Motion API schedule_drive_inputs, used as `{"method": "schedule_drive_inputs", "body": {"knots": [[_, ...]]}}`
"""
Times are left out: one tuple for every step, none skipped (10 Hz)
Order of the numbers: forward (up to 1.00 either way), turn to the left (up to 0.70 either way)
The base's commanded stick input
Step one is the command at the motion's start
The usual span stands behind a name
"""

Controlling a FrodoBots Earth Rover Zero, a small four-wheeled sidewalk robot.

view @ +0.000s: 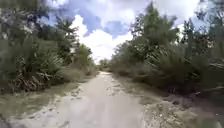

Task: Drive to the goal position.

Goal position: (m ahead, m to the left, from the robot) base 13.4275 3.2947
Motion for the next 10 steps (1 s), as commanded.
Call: {"method": "schedule_drive_inputs", "body": {"knots": [[1.00, 0.00], [1.00, 0.00], [1.00, 0.00], [1.00, 0.00], [1.00, 0.00], [1.00, 0.00], [1.00, 0.00], [1.00, 0.00], [1.00, 0.00], [1.00, 0.00]]}}
